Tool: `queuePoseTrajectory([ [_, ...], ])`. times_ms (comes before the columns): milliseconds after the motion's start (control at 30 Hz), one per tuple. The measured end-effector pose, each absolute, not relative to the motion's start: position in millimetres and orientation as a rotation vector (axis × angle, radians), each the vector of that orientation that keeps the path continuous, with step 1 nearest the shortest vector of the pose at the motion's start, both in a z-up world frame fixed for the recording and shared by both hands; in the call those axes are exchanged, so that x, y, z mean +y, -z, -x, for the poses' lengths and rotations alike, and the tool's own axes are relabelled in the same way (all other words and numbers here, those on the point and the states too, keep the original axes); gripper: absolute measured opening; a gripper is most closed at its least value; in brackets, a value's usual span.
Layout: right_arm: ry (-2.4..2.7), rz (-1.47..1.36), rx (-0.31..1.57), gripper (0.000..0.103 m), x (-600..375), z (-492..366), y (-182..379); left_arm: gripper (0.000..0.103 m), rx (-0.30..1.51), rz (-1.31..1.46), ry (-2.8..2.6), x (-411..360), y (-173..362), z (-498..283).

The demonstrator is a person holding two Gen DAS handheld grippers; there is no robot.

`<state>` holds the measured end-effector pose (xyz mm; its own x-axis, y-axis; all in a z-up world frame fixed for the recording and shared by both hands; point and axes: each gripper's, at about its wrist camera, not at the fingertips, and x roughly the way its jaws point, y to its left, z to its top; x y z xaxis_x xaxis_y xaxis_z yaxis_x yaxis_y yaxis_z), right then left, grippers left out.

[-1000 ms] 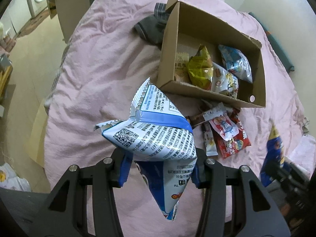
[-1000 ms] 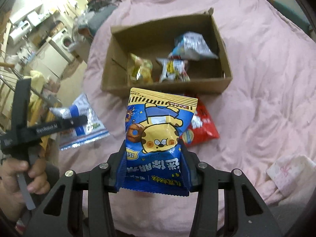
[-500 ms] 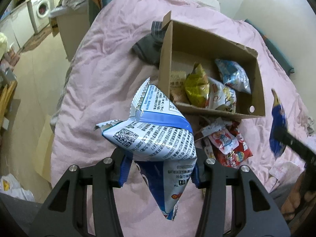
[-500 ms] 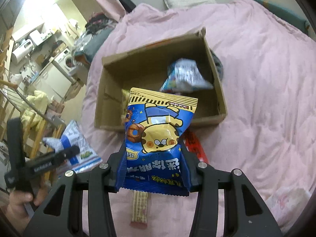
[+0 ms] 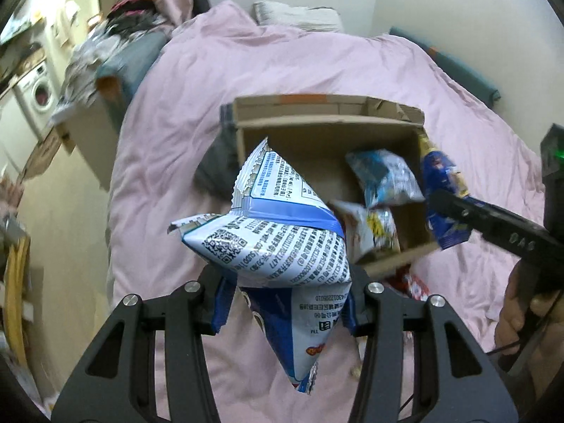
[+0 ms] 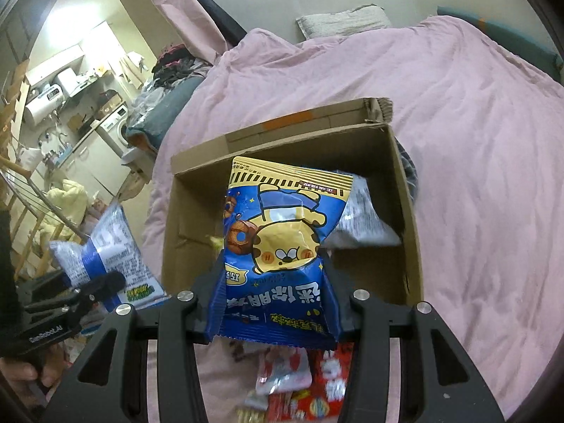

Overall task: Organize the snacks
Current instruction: 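Carry both held bags into the box and open both tools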

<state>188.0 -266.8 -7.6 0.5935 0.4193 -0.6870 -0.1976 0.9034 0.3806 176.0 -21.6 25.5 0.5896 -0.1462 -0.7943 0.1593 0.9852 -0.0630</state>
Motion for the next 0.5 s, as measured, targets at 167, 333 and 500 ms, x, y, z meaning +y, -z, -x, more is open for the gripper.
queuePoseTrajectory([
  [167, -0.364, -0.271, 0.900, 0.048, -257, -223, 20, 0.045, 0.955, -0.043, 0.205, -40, -21, -222],
  [333, -0.370, -0.257, 0.919, 0.048, -246, -246, 29, 0.045, 0.972, -0.023, 0.224, -48, -8, -250],
  [500, -0.384, -0.250, 0.962, 0.048, -241, -262, 43, 0.045, 1.028, 0.089, 0.248, -41, 18, -266],
])
